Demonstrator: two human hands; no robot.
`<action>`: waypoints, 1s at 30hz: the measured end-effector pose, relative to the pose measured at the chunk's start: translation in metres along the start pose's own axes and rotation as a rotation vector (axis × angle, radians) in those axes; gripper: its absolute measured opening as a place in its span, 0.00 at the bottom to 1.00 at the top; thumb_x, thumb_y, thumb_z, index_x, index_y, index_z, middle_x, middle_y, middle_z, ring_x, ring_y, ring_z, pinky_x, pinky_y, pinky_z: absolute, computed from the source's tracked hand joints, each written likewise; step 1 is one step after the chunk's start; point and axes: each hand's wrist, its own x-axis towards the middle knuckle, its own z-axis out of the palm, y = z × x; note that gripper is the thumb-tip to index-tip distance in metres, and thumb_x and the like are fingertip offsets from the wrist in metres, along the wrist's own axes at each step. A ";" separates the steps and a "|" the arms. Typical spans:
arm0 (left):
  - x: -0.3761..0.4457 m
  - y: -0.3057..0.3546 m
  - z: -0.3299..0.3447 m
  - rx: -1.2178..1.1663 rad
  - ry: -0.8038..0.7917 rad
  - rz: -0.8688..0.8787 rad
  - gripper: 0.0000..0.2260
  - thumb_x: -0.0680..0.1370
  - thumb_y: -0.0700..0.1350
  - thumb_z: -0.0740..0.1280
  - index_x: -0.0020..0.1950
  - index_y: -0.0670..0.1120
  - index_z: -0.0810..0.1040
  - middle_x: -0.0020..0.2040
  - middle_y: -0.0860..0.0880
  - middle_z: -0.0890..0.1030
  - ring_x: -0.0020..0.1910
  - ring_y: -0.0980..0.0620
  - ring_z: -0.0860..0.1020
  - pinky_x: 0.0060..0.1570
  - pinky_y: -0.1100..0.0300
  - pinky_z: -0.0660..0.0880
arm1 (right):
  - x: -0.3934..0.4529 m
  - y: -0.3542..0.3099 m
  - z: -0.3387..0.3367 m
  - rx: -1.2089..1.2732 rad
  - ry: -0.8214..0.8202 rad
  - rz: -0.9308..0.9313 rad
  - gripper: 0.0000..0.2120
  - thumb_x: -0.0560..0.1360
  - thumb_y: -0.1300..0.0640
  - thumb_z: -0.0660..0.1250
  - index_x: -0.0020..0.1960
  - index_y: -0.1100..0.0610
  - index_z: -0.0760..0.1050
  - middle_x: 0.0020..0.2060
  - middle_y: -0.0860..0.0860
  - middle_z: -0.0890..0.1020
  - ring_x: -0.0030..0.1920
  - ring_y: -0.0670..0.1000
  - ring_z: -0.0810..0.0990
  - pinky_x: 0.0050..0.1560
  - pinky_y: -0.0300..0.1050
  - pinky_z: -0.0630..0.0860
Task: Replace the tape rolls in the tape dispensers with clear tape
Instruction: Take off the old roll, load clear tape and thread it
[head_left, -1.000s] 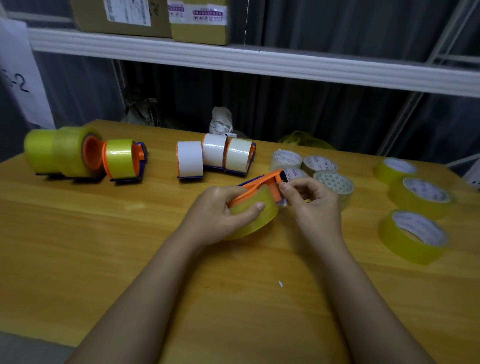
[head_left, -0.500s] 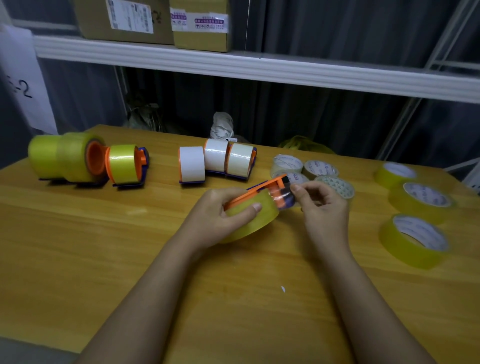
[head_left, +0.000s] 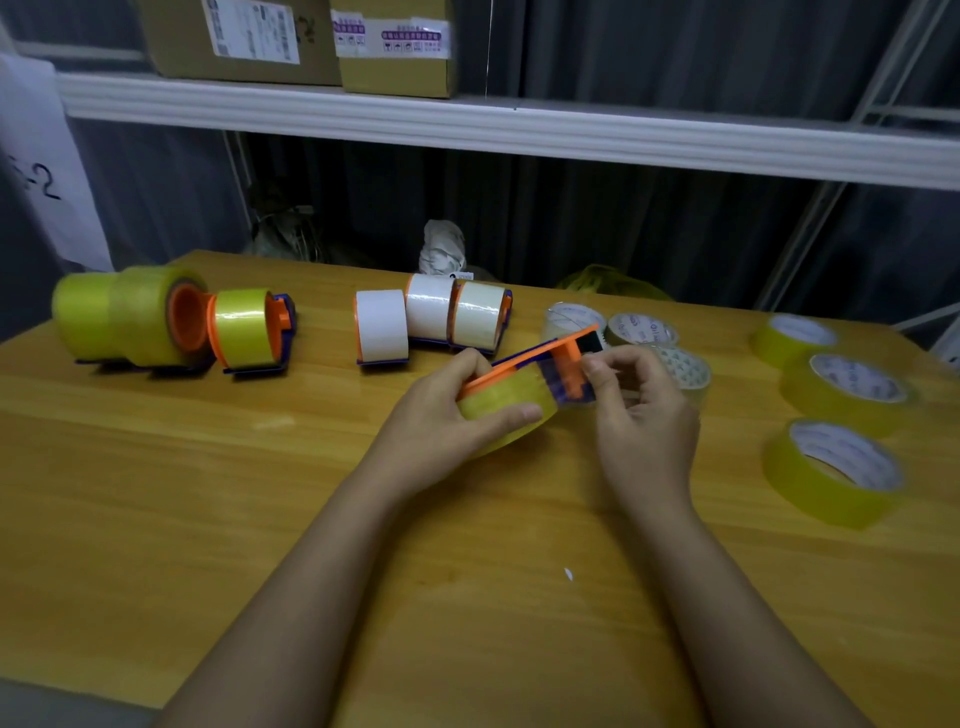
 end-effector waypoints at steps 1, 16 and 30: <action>0.000 0.000 0.001 -0.005 0.005 0.007 0.17 0.67 0.62 0.72 0.45 0.53 0.72 0.43 0.54 0.79 0.43 0.52 0.79 0.44 0.42 0.78 | 0.000 0.000 0.000 -0.012 -0.004 0.003 0.04 0.79 0.55 0.66 0.44 0.49 0.75 0.37 0.41 0.79 0.37 0.45 0.79 0.37 0.46 0.76; 0.006 -0.011 -0.012 0.074 -0.086 0.070 0.13 0.70 0.62 0.64 0.51 0.59 0.74 0.51 0.52 0.78 0.51 0.54 0.77 0.51 0.51 0.76 | 0.002 0.004 0.001 -0.039 0.007 0.114 0.03 0.79 0.56 0.64 0.47 0.52 0.75 0.36 0.37 0.81 0.40 0.40 0.82 0.45 0.55 0.80; 0.008 -0.012 -0.003 0.195 0.017 0.028 0.23 0.67 0.70 0.62 0.50 0.54 0.78 0.42 0.53 0.80 0.44 0.52 0.79 0.43 0.44 0.77 | 0.000 0.006 0.003 -0.012 -0.076 0.087 0.03 0.79 0.54 0.64 0.47 0.51 0.74 0.40 0.43 0.84 0.42 0.44 0.83 0.43 0.58 0.80</action>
